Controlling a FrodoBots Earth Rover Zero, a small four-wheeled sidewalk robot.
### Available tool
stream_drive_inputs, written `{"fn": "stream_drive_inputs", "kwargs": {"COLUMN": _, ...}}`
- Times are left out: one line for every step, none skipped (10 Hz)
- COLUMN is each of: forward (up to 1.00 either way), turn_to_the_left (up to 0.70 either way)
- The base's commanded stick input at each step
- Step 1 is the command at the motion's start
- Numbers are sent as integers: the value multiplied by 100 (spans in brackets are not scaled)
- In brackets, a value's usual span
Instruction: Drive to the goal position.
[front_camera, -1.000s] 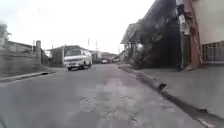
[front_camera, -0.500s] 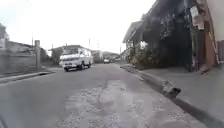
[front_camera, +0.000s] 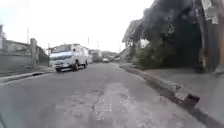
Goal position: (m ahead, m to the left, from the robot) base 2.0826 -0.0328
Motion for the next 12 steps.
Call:
{"fn": "stream_drive_inputs", "kwargs": {"forward": 100, "turn_to_the_left": 1}}
{"fn": "stream_drive_inputs", "kwargs": {"forward": 100, "turn_to_the_left": 1}}
{"fn": "stream_drive_inputs", "kwargs": {"forward": 100, "turn_to_the_left": 1}}
{"fn": "stream_drive_inputs", "kwargs": {"forward": 100, "turn_to_the_left": 1}}
{"fn": "stream_drive_inputs", "kwargs": {"forward": 100, "turn_to_the_left": 1}}
{"fn": "stream_drive_inputs", "kwargs": {"forward": 100, "turn_to_the_left": 1}}
{"fn": "stream_drive_inputs", "kwargs": {"forward": 100, "turn_to_the_left": 1}}
{"fn": "stream_drive_inputs", "kwargs": {"forward": 100, "turn_to_the_left": 1}}
{"fn": "stream_drive_inputs", "kwargs": {"forward": 100, "turn_to_the_left": 1}}
{"fn": "stream_drive_inputs", "kwargs": {"forward": 100, "turn_to_the_left": 1}}
{"fn": "stream_drive_inputs", "kwargs": {"forward": 100, "turn_to_the_left": 1}}
{"fn": "stream_drive_inputs", "kwargs": {"forward": 100, "turn_to_the_left": 1}}
